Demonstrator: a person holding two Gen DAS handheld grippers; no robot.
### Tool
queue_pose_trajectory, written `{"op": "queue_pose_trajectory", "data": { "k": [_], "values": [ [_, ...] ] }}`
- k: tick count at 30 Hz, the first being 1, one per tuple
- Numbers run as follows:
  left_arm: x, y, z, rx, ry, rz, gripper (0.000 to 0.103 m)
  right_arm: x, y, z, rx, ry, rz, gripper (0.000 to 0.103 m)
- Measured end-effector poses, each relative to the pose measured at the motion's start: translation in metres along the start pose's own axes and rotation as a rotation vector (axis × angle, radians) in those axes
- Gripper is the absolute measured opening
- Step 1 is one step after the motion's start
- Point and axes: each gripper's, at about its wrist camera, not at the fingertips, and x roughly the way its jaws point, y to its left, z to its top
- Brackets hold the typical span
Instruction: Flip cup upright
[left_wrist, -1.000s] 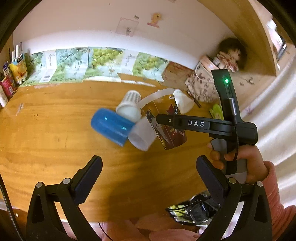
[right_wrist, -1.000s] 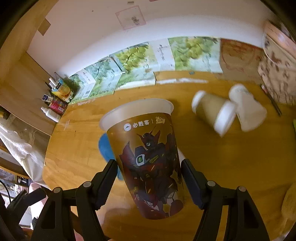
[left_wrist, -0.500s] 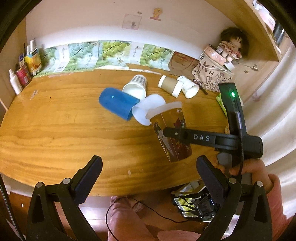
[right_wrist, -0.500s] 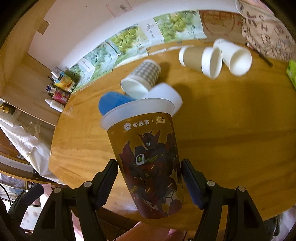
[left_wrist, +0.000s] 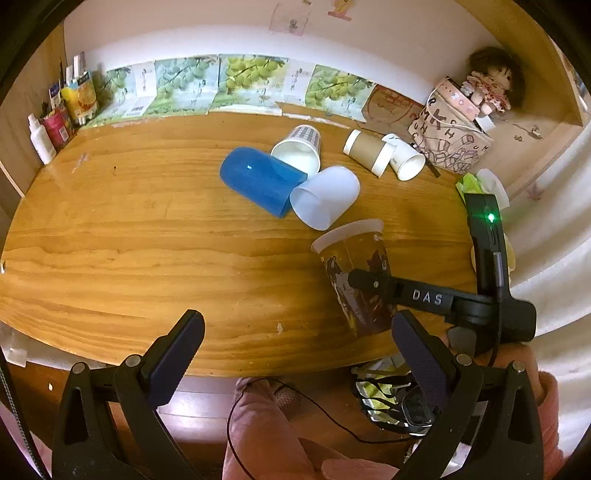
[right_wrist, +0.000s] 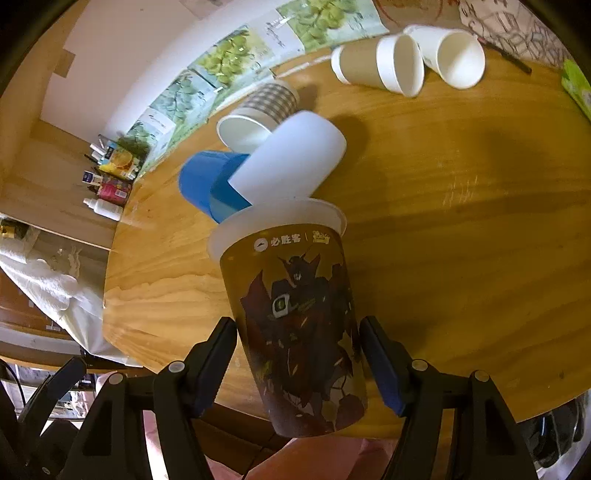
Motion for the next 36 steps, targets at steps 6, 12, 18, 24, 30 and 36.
{"op": "queue_pose_trajectory", "data": {
  "k": [6,12,18,24,30,36],
  "values": [
    [0.014,0.001,0.007,-0.004,0.034,0.007,0.101,0.006,0.003,-0.004,0.005,0.017,0.014,0.069],
    [0.032,0.001,0.020,-0.010,0.084,0.009,0.101,0.006,0.005,-0.004,-0.033,0.014,0.013,0.069],
    [0.055,0.007,0.033,-0.060,0.169,-0.027,0.101,0.007,0.004,-0.004,-0.058,0.012,0.036,0.070],
    [0.079,0.012,0.041,-0.124,0.245,-0.074,0.101,0.010,0.001,-0.005,-0.054,0.024,0.057,0.071],
    [0.101,0.014,0.045,-0.146,0.305,-0.103,0.101,0.012,0.002,-0.006,-0.063,0.038,0.064,0.072],
    [0.119,0.017,0.050,-0.169,0.363,-0.158,0.101,0.011,-0.003,-0.006,-0.062,0.056,0.067,0.079]
  ]
}}
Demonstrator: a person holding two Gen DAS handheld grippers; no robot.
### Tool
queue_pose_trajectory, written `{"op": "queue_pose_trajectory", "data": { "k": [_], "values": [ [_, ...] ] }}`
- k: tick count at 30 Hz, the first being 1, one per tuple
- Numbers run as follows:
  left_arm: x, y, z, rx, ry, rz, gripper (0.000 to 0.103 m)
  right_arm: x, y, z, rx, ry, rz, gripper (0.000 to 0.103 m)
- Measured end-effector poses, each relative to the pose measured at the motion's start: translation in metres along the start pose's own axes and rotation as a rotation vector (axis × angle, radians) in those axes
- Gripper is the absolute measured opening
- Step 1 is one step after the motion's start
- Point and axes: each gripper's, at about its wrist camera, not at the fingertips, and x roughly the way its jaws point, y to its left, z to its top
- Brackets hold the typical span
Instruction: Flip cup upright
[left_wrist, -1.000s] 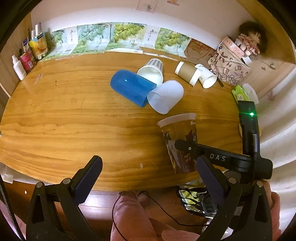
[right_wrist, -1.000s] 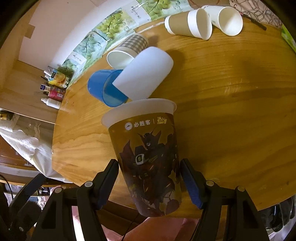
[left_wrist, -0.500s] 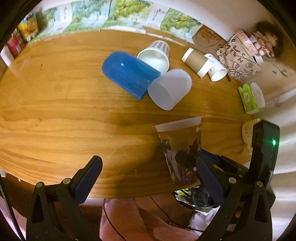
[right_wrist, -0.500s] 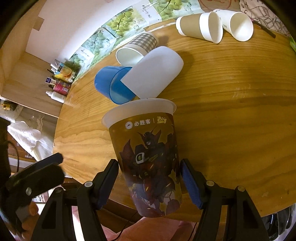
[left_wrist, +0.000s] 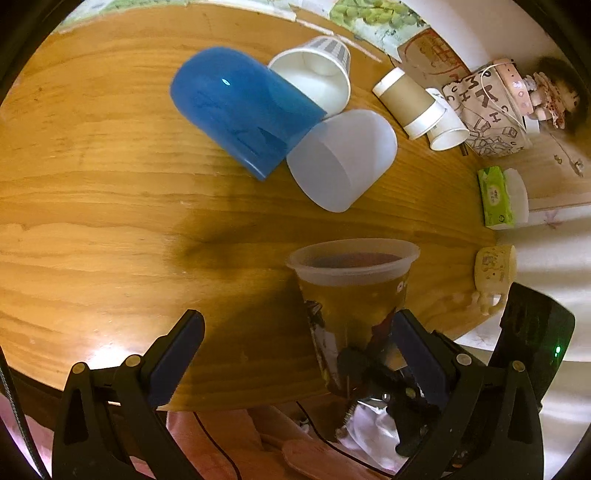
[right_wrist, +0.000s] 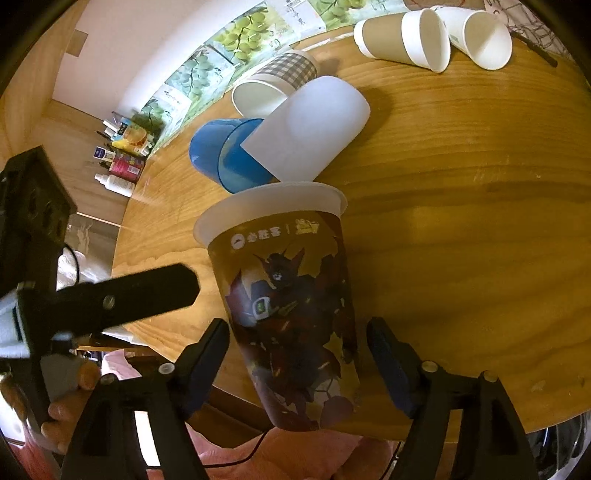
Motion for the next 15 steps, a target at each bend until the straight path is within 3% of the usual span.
{"op": "queue_pose_trajectory", "data": {
  "k": [15],
  "values": [
    [0.033,-0.004,0.023,-0.029,0.125,-0.067,0.101,-0.010,0.003,-0.015,-0.021,0.034,-0.010,0.081]
  ]
}}
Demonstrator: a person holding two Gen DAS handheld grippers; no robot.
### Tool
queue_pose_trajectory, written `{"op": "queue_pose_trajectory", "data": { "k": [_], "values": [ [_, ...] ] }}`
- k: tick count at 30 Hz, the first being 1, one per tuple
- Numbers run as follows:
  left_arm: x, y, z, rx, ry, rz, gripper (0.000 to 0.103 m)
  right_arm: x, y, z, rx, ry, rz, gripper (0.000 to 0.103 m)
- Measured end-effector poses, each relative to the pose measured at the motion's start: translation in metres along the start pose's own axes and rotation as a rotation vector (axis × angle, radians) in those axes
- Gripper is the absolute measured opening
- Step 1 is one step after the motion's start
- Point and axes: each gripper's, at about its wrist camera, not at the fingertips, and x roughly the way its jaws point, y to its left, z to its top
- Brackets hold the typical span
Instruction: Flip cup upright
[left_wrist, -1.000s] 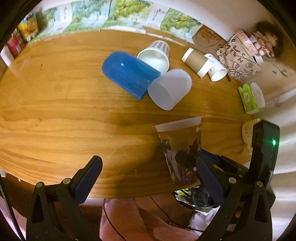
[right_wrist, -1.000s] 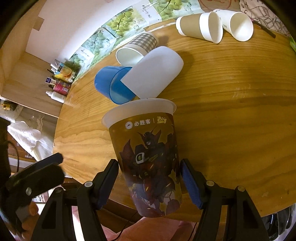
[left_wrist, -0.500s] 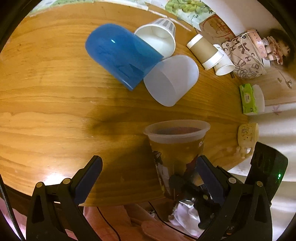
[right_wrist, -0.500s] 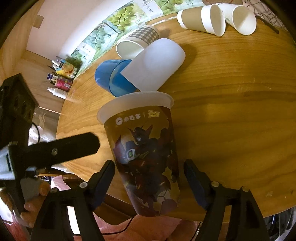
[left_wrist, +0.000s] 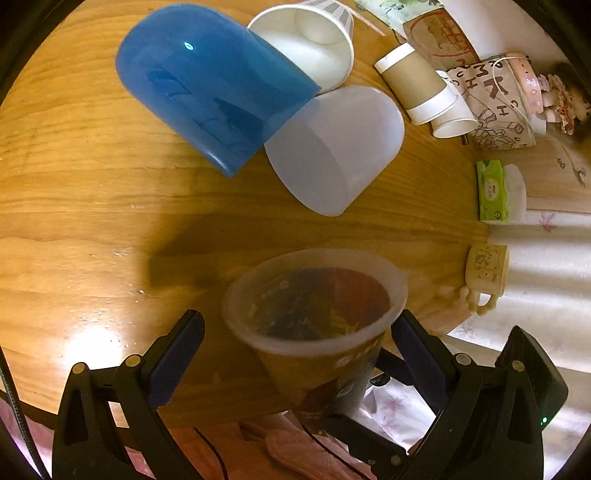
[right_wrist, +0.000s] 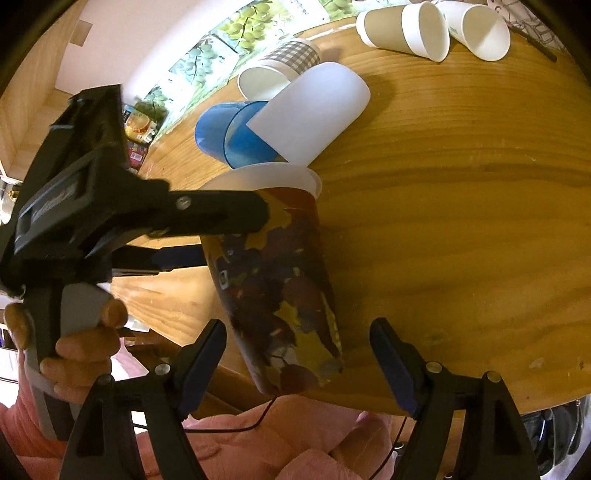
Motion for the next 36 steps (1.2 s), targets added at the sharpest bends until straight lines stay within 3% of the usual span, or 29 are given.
{"op": "queue_pose_trajectory", "data": {
  "k": [7,16,23,28,36],
  "values": [
    [0.008,0.002,0.004,-0.017,0.030,-0.006,0.101,-0.005,0.000,-0.003,-0.002,0.003,-0.004,0.081],
    [0.010,0.011,0.007,-0.068,0.053,-0.033,0.083,-0.002,0.007,-0.003,0.007,0.014,-0.001,0.081],
    [0.007,0.014,0.006,-0.075,0.047,-0.042,0.081,-0.004,0.008,-0.002,0.004,0.007,-0.009,0.081],
    [-0.001,0.006,0.005,-0.044,-0.014,-0.007,0.081,-0.006,0.010,-0.005,0.000,0.000,-0.015,0.081],
    [-0.031,-0.012,0.002,0.072,-0.213,0.107,0.081,-0.011,0.015,-0.013,-0.012,-0.019,-0.029,0.081]
  ]
}}
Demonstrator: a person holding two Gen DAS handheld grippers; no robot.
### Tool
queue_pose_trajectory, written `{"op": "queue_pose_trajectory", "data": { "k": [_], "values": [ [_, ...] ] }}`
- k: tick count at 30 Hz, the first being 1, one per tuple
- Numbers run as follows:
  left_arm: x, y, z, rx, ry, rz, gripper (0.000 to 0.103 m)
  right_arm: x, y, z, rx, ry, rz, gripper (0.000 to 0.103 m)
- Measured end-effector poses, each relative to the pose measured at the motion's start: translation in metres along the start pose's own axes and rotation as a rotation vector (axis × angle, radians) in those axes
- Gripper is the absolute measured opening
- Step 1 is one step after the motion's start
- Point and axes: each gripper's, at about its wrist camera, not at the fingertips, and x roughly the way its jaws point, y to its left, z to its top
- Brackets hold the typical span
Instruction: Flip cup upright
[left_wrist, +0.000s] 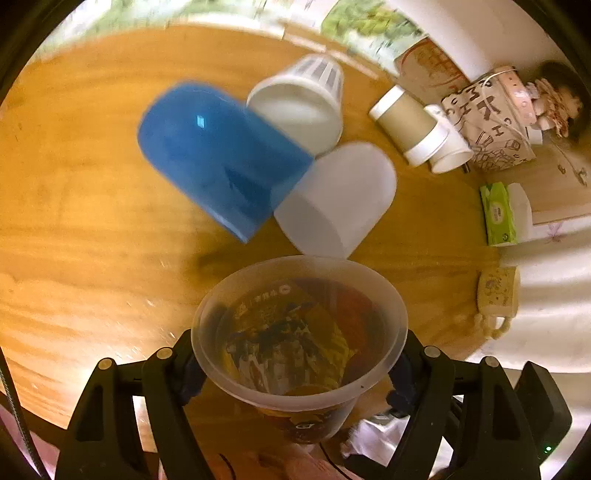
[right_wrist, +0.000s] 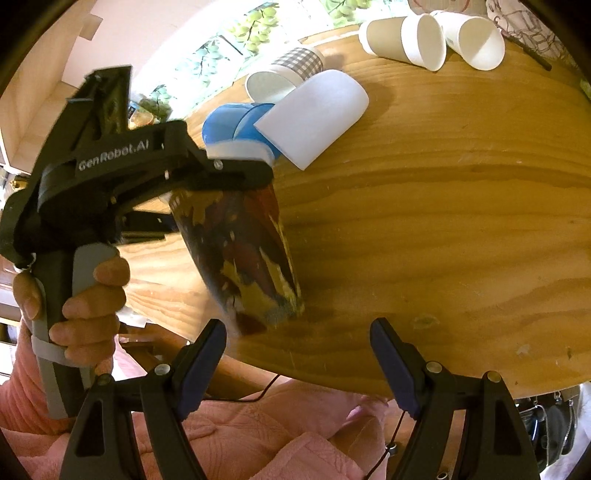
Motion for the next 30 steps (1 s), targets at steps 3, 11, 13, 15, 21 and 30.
{"op": "queue_pose_trajectory", "data": {
  "k": [3,11,13,15,21,30],
  "values": [
    [-0.010,-0.003,-0.002,0.038,-0.072,0.034,0.081,-0.003,0.002,-0.003,-0.007,-0.009,-0.005,0.081],
    [-0.035,-0.012,-0.014,0.108,-0.287,0.085,0.081,-0.011,0.006,-0.014,-0.014,-0.038,-0.018,0.081],
    [-0.039,-0.013,-0.018,0.129,-0.326,0.110,0.081,-0.013,0.005,-0.019,-0.011,-0.043,-0.020,0.081],
    [-0.042,-0.014,-0.024,0.151,-0.376,0.138,0.081,-0.016,0.005,-0.023,-0.007,-0.049,-0.023,0.081],
    [-0.042,-0.018,-0.043,0.213,-0.467,0.155,0.081,-0.020,0.003,-0.034,0.003,-0.055,-0.032,0.081],
    [-0.038,-0.024,-0.073,0.297,-0.630,0.202,0.082,-0.028,0.000,-0.051,-0.003,-0.054,-0.050,0.081]
  ]
}}
